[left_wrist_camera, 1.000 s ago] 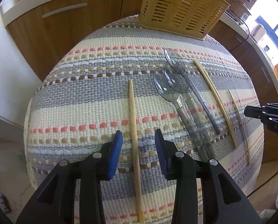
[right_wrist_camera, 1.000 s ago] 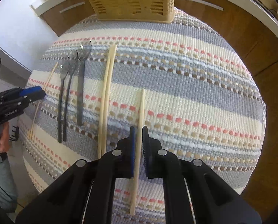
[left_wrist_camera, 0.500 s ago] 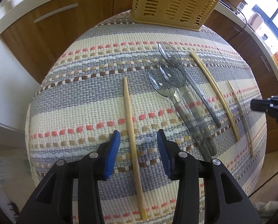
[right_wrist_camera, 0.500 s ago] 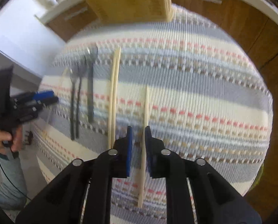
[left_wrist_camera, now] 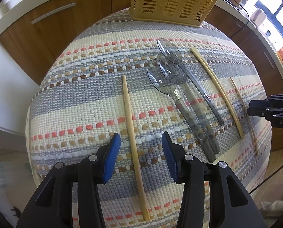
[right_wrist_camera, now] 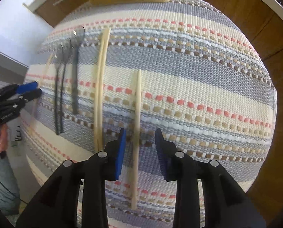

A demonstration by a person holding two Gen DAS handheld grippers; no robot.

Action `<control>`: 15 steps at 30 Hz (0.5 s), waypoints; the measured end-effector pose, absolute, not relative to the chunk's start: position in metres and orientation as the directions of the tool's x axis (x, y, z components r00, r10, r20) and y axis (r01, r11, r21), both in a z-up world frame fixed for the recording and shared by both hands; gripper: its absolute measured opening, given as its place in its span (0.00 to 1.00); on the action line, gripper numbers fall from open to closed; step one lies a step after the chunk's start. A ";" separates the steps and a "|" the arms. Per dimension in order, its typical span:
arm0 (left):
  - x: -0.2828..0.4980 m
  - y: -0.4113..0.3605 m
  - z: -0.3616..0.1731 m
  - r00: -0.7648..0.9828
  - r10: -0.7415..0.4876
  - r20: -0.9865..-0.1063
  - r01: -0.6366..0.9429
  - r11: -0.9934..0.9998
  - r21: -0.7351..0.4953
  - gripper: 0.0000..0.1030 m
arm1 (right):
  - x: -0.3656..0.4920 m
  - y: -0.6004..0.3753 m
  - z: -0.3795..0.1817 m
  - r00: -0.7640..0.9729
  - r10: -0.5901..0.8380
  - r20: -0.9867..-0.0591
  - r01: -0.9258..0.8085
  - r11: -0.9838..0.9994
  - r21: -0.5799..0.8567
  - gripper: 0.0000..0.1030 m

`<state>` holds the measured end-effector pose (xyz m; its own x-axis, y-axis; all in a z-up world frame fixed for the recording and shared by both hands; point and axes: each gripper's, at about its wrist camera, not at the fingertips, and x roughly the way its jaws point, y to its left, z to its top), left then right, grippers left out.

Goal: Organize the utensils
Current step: 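Grasp a wooden chopstick with the left tool while the right tool grasps another chopstick, then raise both chopsticks over the yellow basket, lower them in, and open both tools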

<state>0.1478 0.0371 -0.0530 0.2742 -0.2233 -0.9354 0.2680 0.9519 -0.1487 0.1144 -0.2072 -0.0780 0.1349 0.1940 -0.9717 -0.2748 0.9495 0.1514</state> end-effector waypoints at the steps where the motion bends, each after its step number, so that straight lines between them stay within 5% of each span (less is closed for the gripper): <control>1: 0.147 0.036 -0.053 0.272 -0.215 -0.938 0.276 0.951 -0.138 0.42 | 0.115 -0.207 -0.080 0.119 0.184 -0.976 -0.281 0.949 0.145 0.28; 3: 0.148 0.031 -0.054 0.267 -0.188 -0.945 0.292 0.950 -0.106 0.40 | 0.114 -0.203 -0.080 0.124 0.166 -0.978 -0.293 0.948 0.124 0.27; 6: 0.147 0.021 -0.056 0.277 -0.115 -0.954 0.314 0.949 -0.023 0.29 | 0.110 -0.187 -0.081 0.116 0.119 -0.986 -0.348 0.935 0.072 0.13; 8: 0.144 0.012 -0.056 0.293 -0.088 -0.952 0.332 0.943 0.015 0.07 | 0.106 -0.177 -0.080 0.132 0.082 -0.988 -0.388 0.921 0.025 0.05; 9: 0.143 0.009 -0.055 0.300 -0.089 -0.950 0.335 0.942 0.017 0.04 | 0.106 -0.176 -0.079 0.138 0.083 -0.987 -0.395 0.918 0.023 0.04; 15: 0.137 0.015 -0.027 0.413 -0.201 -0.888 0.294 0.953 -0.079 0.03 | 0.110 -0.186 -0.045 0.217 0.195 -0.956 -0.379 0.920 0.101 0.04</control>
<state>0.1374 0.0154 -0.0267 0.4127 -0.2008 -0.8885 0.2942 0.9525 -0.0787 0.1097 -0.1857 -0.0445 0.2173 0.1951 -0.9564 -0.3793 0.9197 0.1015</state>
